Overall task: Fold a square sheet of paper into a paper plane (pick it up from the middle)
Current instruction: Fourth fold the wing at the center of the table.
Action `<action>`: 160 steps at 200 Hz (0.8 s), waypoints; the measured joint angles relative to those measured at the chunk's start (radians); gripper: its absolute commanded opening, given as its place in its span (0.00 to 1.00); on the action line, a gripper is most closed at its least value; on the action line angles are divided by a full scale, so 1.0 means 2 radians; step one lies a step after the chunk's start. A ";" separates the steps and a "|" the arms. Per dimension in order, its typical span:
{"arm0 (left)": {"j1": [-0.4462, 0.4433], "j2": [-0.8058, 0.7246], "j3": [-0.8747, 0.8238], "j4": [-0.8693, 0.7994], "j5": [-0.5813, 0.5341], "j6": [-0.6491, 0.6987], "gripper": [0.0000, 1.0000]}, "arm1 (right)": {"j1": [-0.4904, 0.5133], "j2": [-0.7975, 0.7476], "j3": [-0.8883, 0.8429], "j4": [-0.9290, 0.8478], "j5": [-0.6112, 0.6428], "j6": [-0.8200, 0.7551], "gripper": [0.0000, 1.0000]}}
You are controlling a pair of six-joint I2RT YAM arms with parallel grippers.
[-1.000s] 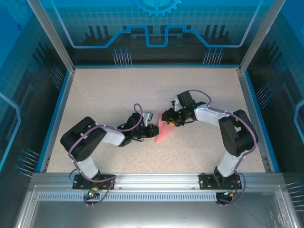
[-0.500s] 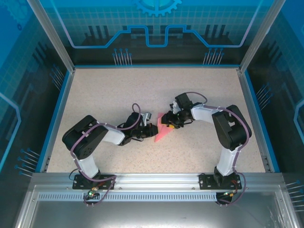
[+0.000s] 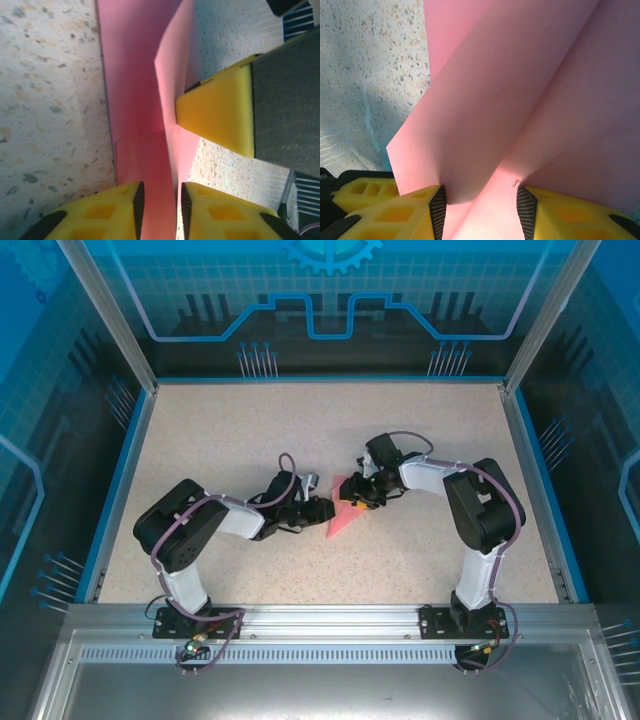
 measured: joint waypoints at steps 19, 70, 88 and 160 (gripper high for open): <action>0.004 -0.005 0.001 -0.008 0.003 0.002 0.40 | 0.002 0.000 0.003 -0.006 0.008 0.000 0.46; 0.018 -0.068 0.001 -0.063 -0.009 0.006 0.38 | 0.008 0.006 0.018 -0.025 0.024 0.008 0.46; 0.018 -0.079 0.001 -0.061 -0.007 -0.006 0.30 | 0.010 0.007 0.022 -0.031 0.030 0.015 0.46; -0.002 -0.040 0.050 -0.089 0.005 -0.029 0.09 | 0.011 0.012 0.029 -0.041 0.039 0.031 0.43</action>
